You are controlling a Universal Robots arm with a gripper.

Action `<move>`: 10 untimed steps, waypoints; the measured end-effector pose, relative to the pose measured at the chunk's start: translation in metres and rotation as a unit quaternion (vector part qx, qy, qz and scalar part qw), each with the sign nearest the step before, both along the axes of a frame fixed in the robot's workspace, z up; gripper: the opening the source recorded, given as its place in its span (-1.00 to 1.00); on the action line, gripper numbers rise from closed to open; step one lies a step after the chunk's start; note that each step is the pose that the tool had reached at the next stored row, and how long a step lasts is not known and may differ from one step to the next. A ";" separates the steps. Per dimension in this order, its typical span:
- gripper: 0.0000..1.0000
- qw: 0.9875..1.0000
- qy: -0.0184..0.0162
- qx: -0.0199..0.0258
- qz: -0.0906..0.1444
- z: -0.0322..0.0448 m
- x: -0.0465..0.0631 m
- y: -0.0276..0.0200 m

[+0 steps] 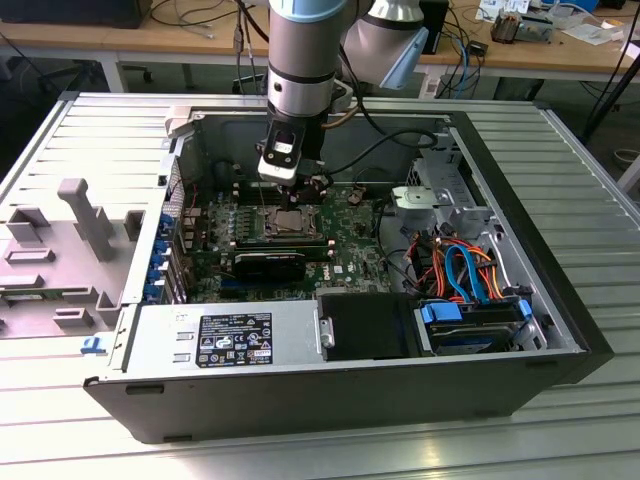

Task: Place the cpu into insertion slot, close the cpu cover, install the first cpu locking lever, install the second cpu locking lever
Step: 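Install the first cpu locking lever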

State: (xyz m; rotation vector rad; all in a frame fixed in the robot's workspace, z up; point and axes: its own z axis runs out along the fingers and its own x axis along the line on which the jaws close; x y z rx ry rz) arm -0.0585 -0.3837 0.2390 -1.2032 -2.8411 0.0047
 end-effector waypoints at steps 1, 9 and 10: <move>-0.79 1.000 0.000 0.000 0.001 0.0000 0.000 0.0000; -0.79 1.000 0.000 0.000 0.003 0.0000 0.000 0.0000; -0.79 1.000 0.000 0.000 0.004 0.0000 0.000 0.0000</move>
